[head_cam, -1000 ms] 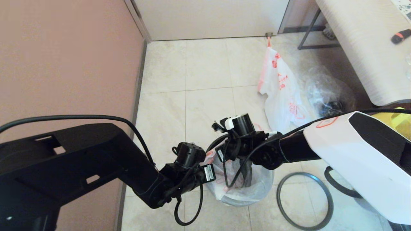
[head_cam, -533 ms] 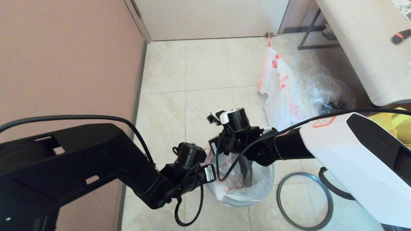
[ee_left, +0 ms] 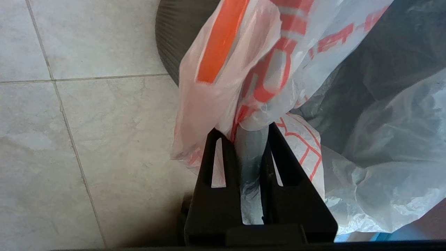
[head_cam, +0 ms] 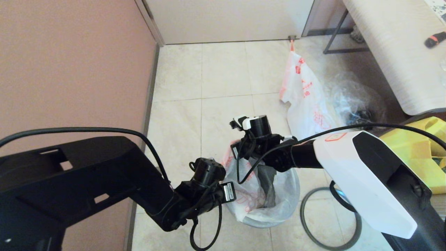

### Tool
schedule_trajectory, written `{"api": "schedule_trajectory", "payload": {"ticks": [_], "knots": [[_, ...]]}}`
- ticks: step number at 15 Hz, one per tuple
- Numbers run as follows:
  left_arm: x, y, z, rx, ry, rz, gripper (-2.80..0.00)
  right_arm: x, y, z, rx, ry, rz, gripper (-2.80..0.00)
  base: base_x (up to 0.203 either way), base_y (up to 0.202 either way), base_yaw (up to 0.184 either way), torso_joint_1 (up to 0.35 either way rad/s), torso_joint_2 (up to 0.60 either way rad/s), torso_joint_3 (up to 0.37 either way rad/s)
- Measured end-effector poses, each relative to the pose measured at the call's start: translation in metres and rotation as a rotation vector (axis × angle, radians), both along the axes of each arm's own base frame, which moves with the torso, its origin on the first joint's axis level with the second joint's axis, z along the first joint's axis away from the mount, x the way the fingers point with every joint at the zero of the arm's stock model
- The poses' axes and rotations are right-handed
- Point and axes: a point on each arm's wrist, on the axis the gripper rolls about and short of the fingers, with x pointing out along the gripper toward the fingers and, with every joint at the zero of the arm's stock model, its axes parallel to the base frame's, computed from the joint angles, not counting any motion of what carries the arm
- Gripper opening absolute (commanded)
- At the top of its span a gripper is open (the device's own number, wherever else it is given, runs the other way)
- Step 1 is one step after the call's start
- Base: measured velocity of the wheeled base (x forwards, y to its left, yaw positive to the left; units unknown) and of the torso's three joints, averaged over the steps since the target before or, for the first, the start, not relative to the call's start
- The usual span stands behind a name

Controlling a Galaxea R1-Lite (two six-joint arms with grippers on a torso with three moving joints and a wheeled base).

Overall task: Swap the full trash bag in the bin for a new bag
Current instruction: Put the new garbage bag on the trash can

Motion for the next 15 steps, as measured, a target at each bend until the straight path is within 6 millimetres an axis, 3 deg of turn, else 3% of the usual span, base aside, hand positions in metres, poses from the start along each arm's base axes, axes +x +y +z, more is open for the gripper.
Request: {"api": "schedule_trajectory", "payload": {"ticks": [4, 7, 13, 15], "knots": [[-0.002, 0.0, -0.002, 0.002, 0.004, -0.003, -2.8, 0.017, -0.022, -0.002, 0.005, -0.011, -0.055, -2.8, 0.0, 0.0, 0.0, 0.0, 0.0, 0.0], [0.0, 0.002, -0.004, 0.004, 0.007, 0.002, -2.8, 0.021, -0.038, 0.014, 0.029, -0.021, -0.092, -2.8, 0.0, 0.0, 0.0, 0.0, 0.0, 0.0], [0.002, 0.006, -0.007, 0.007, 0.013, 0.014, -2.8, 0.036, -0.106, 0.025, 0.037, 0.109, -0.255, -2.8, 0.0, 0.0, 0.0, 0.0, 0.0, 0.0], [0.004, 0.008, -0.006, -0.001, 0.006, 0.019, -2.8, 0.033, -0.12, 0.025, 0.042, 0.184, -0.296, -2.8, 0.0, 0.0, 0.0, 0.0, 0.0, 0.0]]}}
